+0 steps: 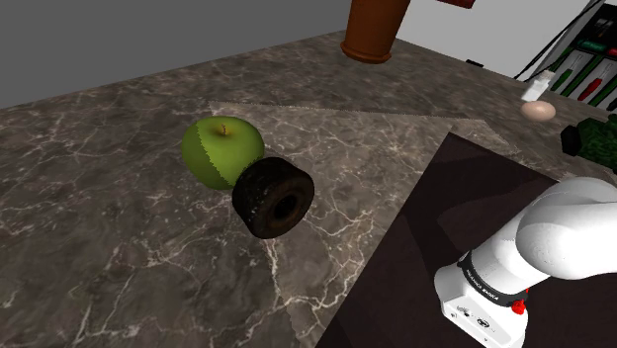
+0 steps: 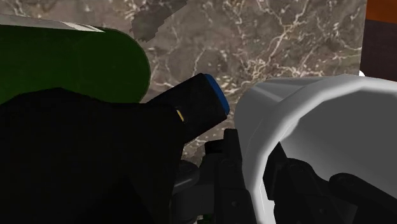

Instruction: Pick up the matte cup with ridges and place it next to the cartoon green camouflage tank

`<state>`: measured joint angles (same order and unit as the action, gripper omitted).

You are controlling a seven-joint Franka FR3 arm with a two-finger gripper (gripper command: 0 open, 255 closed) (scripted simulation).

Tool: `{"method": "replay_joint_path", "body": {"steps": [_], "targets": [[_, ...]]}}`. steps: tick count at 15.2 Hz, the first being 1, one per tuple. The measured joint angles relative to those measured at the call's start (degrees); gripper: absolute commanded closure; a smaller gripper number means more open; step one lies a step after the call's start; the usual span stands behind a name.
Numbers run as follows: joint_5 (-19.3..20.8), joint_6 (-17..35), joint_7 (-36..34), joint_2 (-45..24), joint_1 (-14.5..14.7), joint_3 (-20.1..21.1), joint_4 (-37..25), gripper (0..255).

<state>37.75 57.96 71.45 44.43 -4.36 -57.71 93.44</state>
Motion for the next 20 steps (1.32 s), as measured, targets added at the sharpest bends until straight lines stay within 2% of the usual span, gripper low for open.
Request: {"method": "replay_joint_path", "body": {"steps": [14, 18, 19, 20], "targets": [[2.9, 7.8, -3.2, 6.2, -3.7, -0.8, 13.2, 255], [3.0, 8.2, -3.5, 6.5, -3.8, -0.8, 14.0, 255], [3.0, 8.2, -3.5, 6.5, -3.9, -0.6, 13.9, 0], [3.0, 8.2, -3.5, 6.5, -3.9, -0.7, 13.9, 0]]}}
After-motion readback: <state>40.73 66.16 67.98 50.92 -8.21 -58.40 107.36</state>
